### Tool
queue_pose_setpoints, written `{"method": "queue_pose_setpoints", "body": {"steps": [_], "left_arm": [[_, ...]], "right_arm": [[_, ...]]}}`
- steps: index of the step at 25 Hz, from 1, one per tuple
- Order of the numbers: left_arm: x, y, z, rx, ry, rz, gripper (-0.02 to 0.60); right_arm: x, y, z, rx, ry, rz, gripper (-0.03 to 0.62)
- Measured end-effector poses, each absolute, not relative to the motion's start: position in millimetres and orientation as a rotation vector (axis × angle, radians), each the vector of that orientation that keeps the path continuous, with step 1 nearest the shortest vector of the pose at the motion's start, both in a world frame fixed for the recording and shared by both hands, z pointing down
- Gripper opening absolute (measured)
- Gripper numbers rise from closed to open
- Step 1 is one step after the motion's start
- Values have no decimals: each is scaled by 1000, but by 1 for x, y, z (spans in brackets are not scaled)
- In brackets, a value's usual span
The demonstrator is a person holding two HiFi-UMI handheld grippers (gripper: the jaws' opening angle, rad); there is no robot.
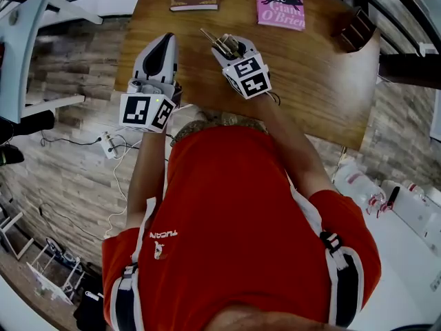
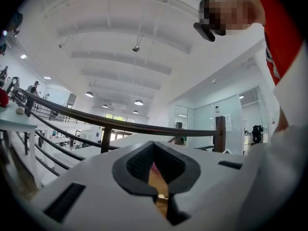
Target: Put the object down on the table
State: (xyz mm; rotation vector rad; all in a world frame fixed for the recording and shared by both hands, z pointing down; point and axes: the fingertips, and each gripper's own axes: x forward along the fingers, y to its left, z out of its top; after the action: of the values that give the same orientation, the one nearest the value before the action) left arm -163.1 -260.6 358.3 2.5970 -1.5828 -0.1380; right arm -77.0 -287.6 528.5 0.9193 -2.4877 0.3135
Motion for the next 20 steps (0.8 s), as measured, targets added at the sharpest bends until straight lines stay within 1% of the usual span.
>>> {"method": "queue_pose_setpoints", "body": {"steps": [8,17,20], "left_arm": [[-172,-269,371,2590,-1532,-106,9],[-174,-273,376,2594,-1498,-93,9],[-175,-274,377,2598,-1487,-95,9]], "right_arm": [[-88,-298,554,900,-2429,375,176],[-92,-299,576,874,-2367,332,183],[-90,-297,578,865,-2331,321,218]]}}
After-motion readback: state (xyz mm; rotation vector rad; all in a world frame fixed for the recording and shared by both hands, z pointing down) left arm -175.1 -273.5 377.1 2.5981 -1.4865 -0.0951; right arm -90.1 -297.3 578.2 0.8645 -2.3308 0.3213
